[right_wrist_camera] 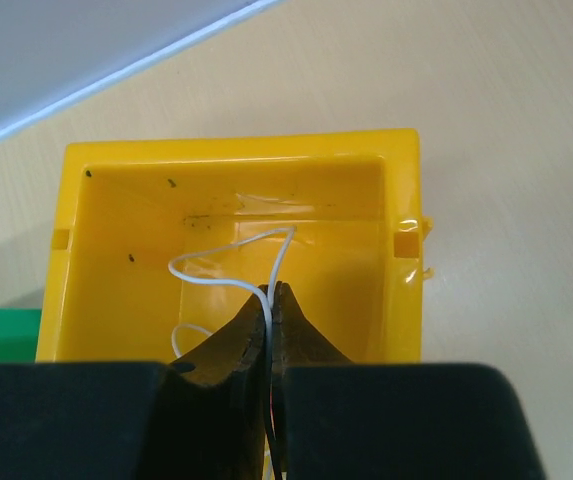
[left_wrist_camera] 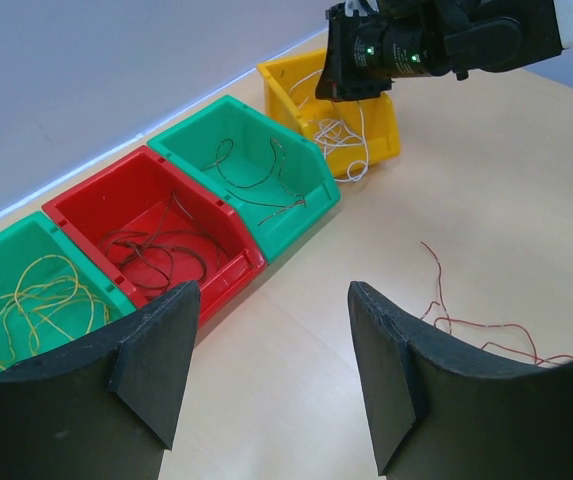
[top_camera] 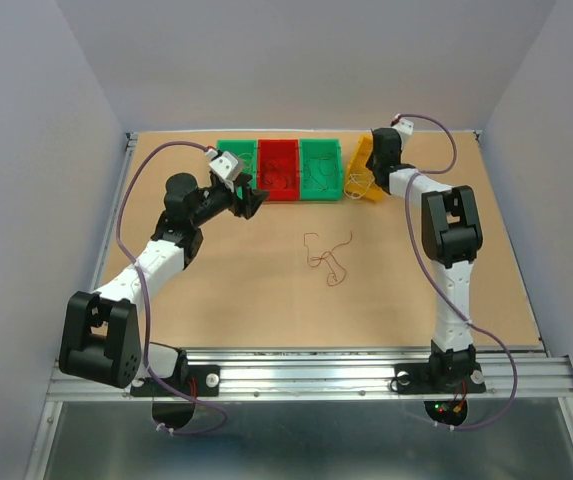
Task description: Untangle the cables
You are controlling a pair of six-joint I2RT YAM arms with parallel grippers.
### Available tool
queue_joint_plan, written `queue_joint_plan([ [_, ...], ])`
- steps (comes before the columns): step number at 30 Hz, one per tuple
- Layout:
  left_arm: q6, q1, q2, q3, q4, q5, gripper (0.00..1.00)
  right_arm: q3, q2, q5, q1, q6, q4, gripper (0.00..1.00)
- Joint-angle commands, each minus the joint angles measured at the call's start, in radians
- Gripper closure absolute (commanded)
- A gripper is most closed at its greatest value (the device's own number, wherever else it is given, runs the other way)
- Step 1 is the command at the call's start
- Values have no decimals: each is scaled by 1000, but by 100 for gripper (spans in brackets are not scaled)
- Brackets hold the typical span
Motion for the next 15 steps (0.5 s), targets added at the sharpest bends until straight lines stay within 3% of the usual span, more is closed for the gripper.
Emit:
queue_joint_plan([
  [1,14,3,-35,6,28,-5,29,55,-19,48,22,-6,-68,88],
  [2,14,3,-35,6,28,-3,28,49,-30,49,25,-9,-68,85],
  [4,15,3,-35,6,28,-8,29,46,-54,43,28,-16,-70,70],
  [12,20,3,-33,15,15,-11,28,49,-143,49,31,-13,-100,48],
  [15,20,3,-30,18,9,-13,28,35,-179,51,34,-13,-110,34],
])
